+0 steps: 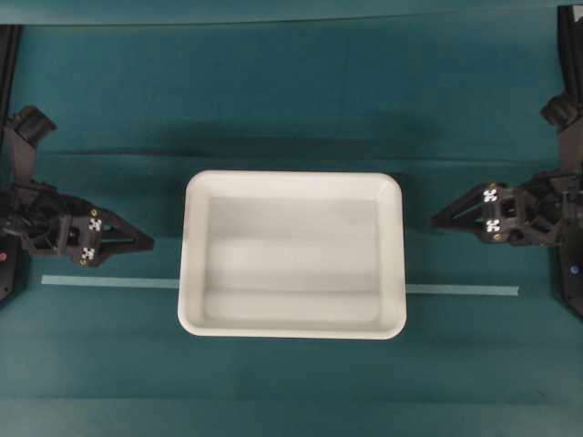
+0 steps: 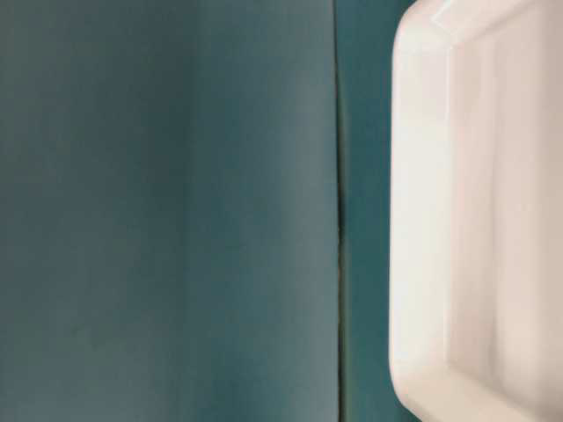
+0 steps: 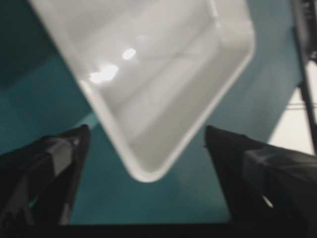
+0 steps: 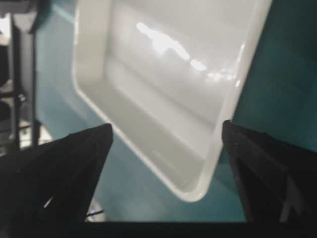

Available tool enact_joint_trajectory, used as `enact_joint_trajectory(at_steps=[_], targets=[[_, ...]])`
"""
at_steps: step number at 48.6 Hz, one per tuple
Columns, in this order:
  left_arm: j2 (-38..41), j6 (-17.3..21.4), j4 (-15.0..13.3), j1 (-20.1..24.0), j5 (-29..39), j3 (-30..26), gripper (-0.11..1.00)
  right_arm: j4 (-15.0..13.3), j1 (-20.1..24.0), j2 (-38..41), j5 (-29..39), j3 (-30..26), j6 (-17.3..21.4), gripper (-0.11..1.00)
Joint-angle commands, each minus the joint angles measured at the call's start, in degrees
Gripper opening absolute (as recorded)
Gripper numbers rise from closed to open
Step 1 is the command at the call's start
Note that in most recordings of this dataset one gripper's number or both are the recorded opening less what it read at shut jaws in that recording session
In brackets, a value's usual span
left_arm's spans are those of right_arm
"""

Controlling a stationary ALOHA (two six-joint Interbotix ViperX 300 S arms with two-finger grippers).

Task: Lift the white case with both hands.
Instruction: 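Move both open grippers inward toward the short sides of the white tray, then close both grippers on the left and right rims of the tray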

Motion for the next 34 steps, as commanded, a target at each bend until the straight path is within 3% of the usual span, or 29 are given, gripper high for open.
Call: enact_joint_trajectory(at_steps=[1,13,34], targets=[[3.1,0.2,0.2,0.5,-3.0,0.5,0.97,0.1,0.5,4.4,-3.5,-0.3,-0.1,0.93],[11.1,1.0,0.2,2.3,-14.3,3.2,0.97,0.3,1.8,11.8,-9.9,0.4,0.4,0.93],[27.4,2.5,0.2,3.6,-24.0,-0.4,0.96,0.6,3.6,22.8,-16.2,0.0,2.4,0.93]])
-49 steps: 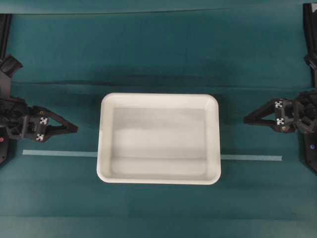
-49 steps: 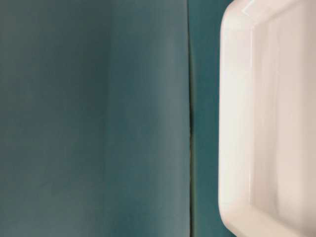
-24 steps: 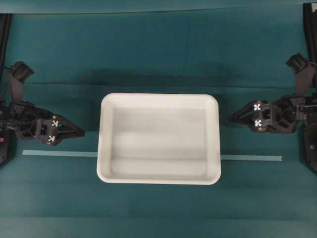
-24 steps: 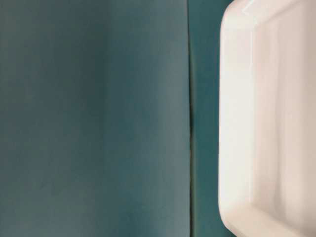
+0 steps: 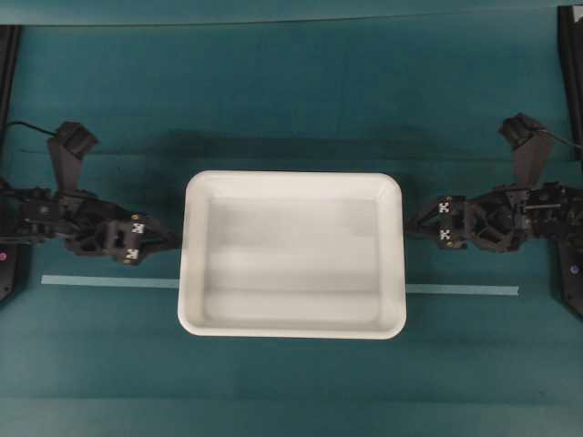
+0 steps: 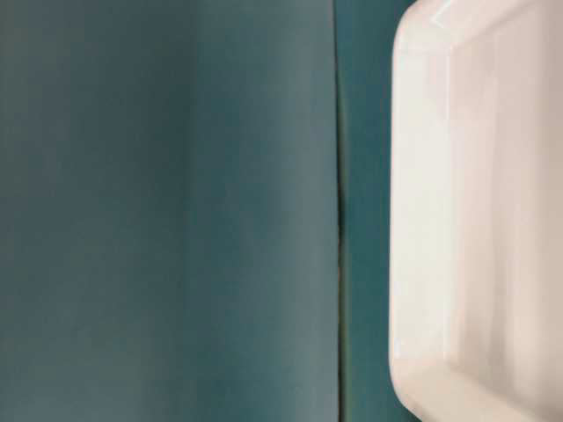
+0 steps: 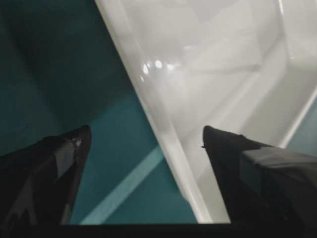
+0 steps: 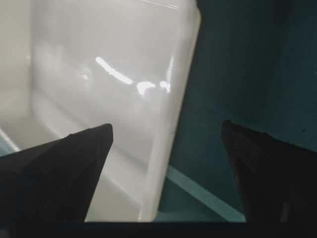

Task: Lift the white case with both hands.
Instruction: 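Close both grippers on the left and right rims of the tray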

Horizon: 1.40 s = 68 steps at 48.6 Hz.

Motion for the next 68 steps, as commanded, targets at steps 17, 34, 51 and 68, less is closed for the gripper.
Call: enact_joint_trajectory(at_steps=[17,34,51,68], targets=[[8.6,0.2,0.2,0.5,-4.5,-4.8,0.96,0.2,3.0,11.6,-9.1,-2.6,5.0,0.93],[10.1,0.2,0.3,0.5,-4.7,-5.7,0.96,0.0,3.3,15.6,-9.8,-5.5,5.4,0.93],[10.0,-0.4,0.2,-0.3,-4.4,-5.5,0.94,0.0,3.4,16.2,-6.9,-6.2,7.8,0.9],[9.7,-0.6,0.2,-0.8,-0.7,-7.3,0.24,0.2,2.4,15.0,-1.1,-6.7,9.8,0.35]])
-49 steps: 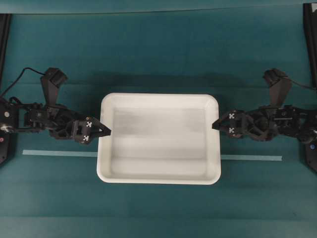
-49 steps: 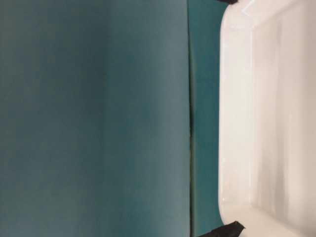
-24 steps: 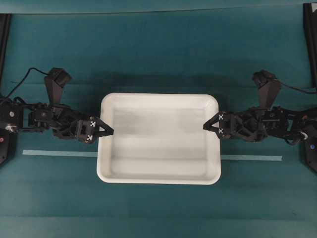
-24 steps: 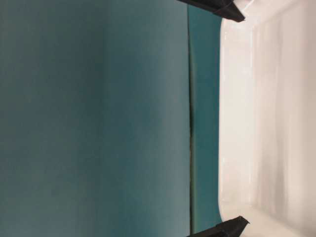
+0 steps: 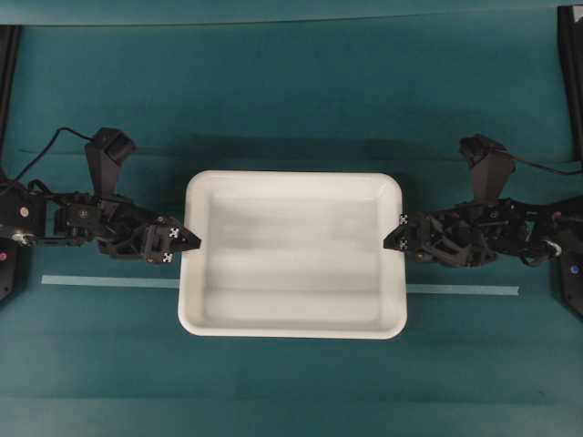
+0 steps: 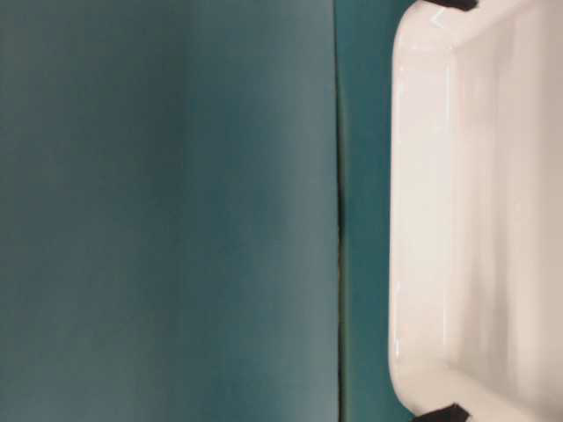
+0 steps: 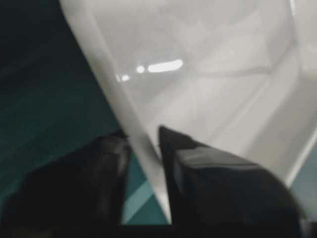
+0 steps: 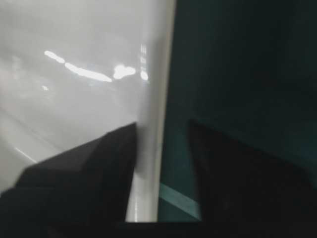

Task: Lift the white case with both hands.
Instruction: 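Close both grippers on the left and right rims of the tray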

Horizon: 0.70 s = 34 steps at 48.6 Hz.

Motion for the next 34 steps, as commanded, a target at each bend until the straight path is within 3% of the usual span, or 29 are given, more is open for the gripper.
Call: enact_joint_trajectory(at_steps=[1,3,7,19,34], targets=[[0.6,-0.1,0.1,0.0,1.1,-1.3,0.19,0.1,-0.6,0.4,1.1,-0.6,0.4,0.3],[0.7,-0.3,0.1,0.1,1.9,-1.7,0.13,0.1,-0.8,0.2,1.6,-0.6,1.0,0.22],[0.7,-1.2,0.1,0.1,3.8,-2.2,0.13,0.1,-0.9,-0.4,1.8,-0.4,1.6,0.1],[-0.9,-3.3,0.1,-0.3,6.3,-2.7,0.13,0.1,-1.6,-3.0,3.8,-0.9,1.8,0.1],[-8.2,-9.6,0.1,-1.7,12.7,-3.9,0.1,0.1,-4.1,-10.3,15.3,-3.8,1.8,0.1]])
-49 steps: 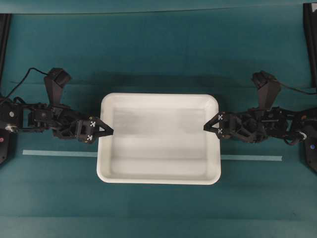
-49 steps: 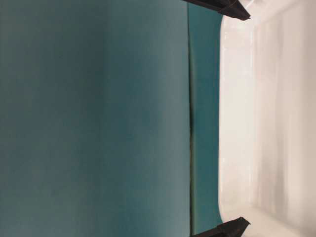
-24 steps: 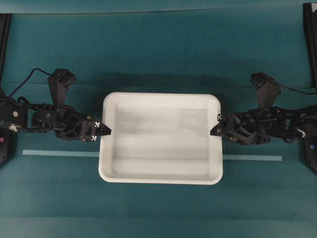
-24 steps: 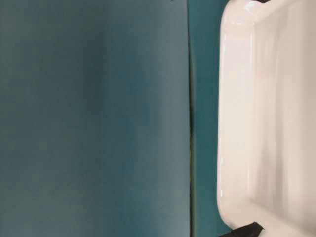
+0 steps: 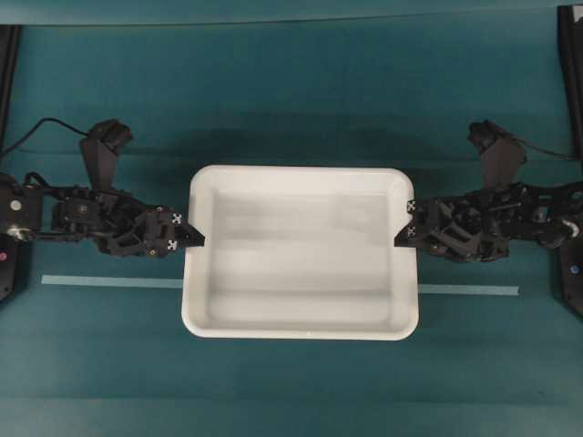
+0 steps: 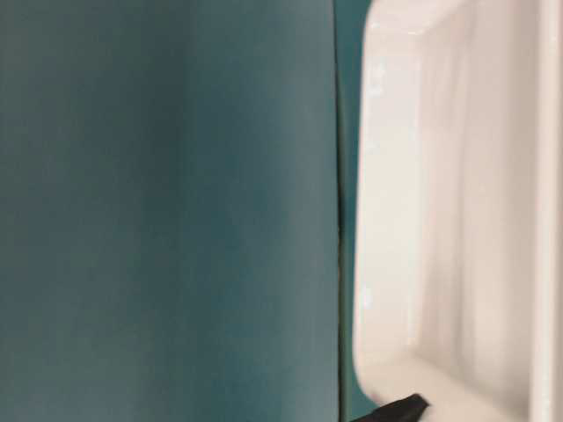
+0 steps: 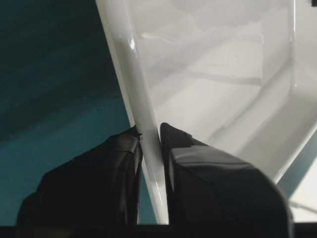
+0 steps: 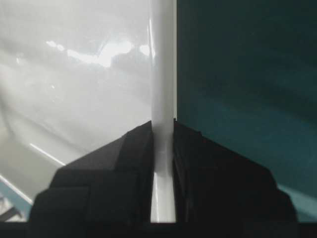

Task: Lift the white case with both hands.
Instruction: 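Raise both grippers together, lifting the tray off the table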

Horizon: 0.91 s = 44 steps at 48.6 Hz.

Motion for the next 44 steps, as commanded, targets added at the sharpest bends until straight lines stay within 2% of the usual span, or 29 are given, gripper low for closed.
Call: enact_joint_trajectory(at_steps=[1,7,14,22,35,44], targets=[[-1.8,-0.6,0.3,-0.7,2.1,-1.0,0.1,0.2,-0.8,-1.3,2.7,-1.9,0.3,0.1],[-5.9,-2.4,0.3,-0.9,6.7,-1.9,0.1,0.2,-1.3,-4.5,7.6,-4.4,0.2,0.1],[-11.3,-2.5,0.2,-1.1,12.7,-3.3,0.1,0.2,-1.9,-8.2,13.0,-6.9,0.4,0.1],[-18.0,-2.6,0.2,-1.0,20.7,-5.3,0.1,0.1,-2.5,-12.0,18.2,-9.3,3.3,0.1],[-23.7,-4.2,0.3,-0.9,24.9,-6.9,0.1,0.1,-4.0,-18.7,23.1,-11.6,5.7,0.1],[-25.9,-9.1,0.3,-1.6,25.5,-7.7,0.09,-0.2,-5.6,-22.1,28.1,-14.6,7.4,0.1]])
